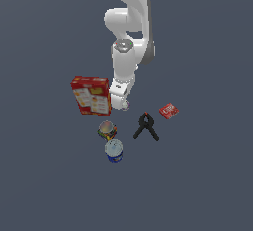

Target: Pick up a designated object from a clutter of objects.

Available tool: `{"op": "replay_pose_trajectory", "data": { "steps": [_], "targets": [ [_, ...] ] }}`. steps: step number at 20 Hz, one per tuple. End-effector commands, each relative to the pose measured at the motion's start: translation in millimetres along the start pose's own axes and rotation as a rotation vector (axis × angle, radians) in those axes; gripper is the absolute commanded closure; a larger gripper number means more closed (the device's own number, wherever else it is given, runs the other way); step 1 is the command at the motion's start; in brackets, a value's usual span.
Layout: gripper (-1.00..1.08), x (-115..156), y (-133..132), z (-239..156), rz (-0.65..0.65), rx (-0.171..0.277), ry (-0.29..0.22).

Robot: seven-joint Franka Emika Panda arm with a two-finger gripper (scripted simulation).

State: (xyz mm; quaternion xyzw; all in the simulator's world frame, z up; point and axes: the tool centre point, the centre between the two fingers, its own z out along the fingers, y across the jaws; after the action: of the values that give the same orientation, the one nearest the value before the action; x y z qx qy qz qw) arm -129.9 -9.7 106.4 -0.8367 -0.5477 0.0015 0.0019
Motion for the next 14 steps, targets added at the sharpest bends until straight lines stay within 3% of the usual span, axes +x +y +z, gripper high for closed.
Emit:
{"op": "replay_pose_trajectory", "data": {
  "steps": [1, 14],
  "targets": [
    [-0.92, -3, -7, 6, -0.049, -0.002, 0.000],
    [-0.92, -11, -22, 18, -0.157, -0.005, 0.000]
  ]
}}
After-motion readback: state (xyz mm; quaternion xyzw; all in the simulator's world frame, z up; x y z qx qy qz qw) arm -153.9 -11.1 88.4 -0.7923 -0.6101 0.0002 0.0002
